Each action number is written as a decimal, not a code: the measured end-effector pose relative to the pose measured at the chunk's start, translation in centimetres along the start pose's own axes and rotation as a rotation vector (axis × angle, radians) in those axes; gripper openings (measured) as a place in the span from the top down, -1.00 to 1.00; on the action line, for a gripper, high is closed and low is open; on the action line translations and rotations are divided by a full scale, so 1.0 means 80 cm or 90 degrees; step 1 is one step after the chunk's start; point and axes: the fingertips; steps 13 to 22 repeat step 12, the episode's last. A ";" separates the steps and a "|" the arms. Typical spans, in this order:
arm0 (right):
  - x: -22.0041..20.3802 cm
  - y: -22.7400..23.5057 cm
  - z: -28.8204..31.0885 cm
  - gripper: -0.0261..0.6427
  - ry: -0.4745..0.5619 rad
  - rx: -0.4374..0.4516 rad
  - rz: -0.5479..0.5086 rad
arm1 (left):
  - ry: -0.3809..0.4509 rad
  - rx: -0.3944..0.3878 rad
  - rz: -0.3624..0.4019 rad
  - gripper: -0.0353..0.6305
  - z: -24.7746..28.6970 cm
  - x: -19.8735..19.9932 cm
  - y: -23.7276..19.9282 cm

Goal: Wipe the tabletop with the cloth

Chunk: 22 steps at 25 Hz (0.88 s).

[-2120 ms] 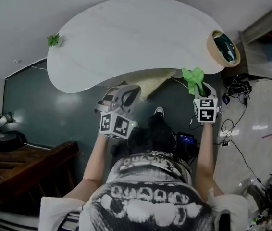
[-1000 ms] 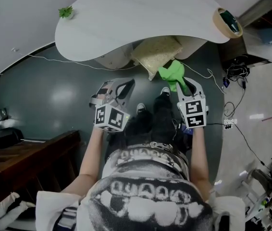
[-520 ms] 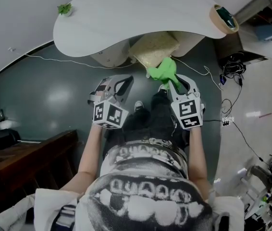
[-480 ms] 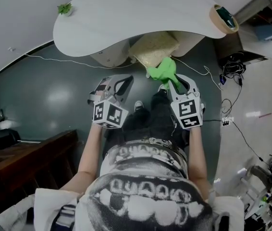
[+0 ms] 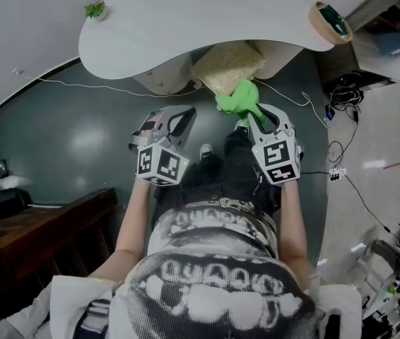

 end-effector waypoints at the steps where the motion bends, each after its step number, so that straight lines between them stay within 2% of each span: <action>1: -0.001 0.001 0.000 0.67 -0.001 0.000 -0.001 | 0.000 0.000 0.000 0.86 0.000 0.000 0.001; 22: -0.005 0.015 -0.002 0.67 -0.010 -0.003 -0.012 | 0.000 -0.004 0.001 0.86 0.002 0.001 0.003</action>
Point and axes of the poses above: the fingertips, and each gripper's own axes: z forward along the fingers, y to its right, x out of its top, and after that the axes turned 10 degrees about x, right-handed
